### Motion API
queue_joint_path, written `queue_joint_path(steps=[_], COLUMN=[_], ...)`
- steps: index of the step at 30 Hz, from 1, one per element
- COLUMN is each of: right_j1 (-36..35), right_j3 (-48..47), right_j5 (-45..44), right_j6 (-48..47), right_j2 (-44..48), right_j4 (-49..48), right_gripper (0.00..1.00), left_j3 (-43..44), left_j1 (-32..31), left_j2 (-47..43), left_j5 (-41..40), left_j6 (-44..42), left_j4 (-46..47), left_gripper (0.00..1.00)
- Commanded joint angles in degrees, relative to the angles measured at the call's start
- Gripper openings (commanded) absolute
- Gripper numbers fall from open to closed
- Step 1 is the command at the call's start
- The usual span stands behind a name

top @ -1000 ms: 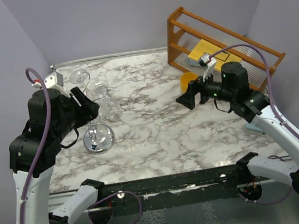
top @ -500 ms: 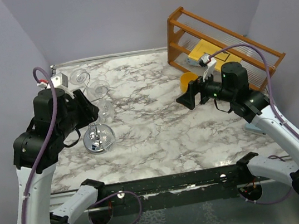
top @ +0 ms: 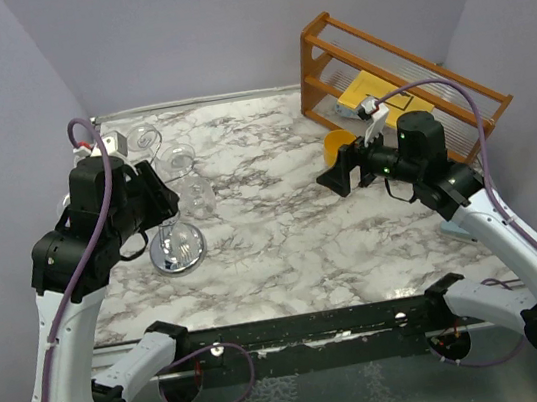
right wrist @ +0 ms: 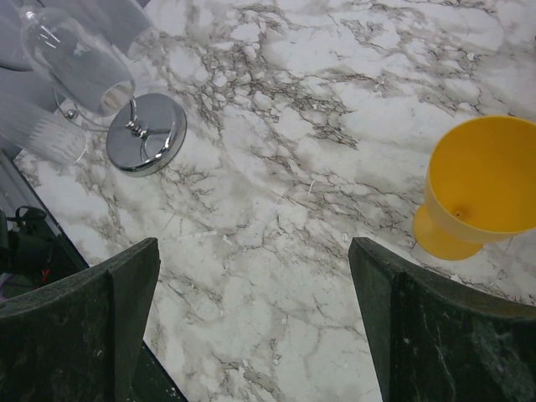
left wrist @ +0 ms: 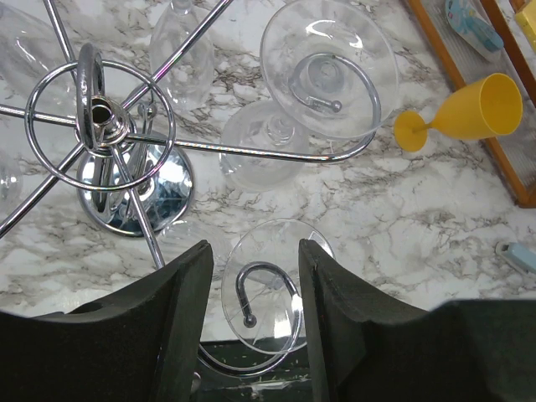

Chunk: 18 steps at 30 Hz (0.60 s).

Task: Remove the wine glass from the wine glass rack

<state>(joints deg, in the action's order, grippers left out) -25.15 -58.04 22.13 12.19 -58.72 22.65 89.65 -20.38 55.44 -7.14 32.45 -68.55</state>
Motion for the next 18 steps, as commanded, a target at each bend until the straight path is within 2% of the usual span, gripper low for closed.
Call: queue_joint_path(steps=[1, 18], right_j1=[-0.2, -0.2], right_j3=[0.4, 0.2], right_j5=[-1.0, -1.2], right_j6=[-0.6, -0.5], right_j2=[-0.2, -0.3], right_j4=[-1.2, -1.4], right_gripper=[0.94, 0.94], left_j3=[1.1, -2.2], left_j1=[-0.3, -0.3], left_j2=[-0.8, -1.5], left_j5=[-1.5, 3.3], left_j6=[0.4, 2.3], left_j4=[-2.0, 0.1], left_gripper=[0.48, 0.42])
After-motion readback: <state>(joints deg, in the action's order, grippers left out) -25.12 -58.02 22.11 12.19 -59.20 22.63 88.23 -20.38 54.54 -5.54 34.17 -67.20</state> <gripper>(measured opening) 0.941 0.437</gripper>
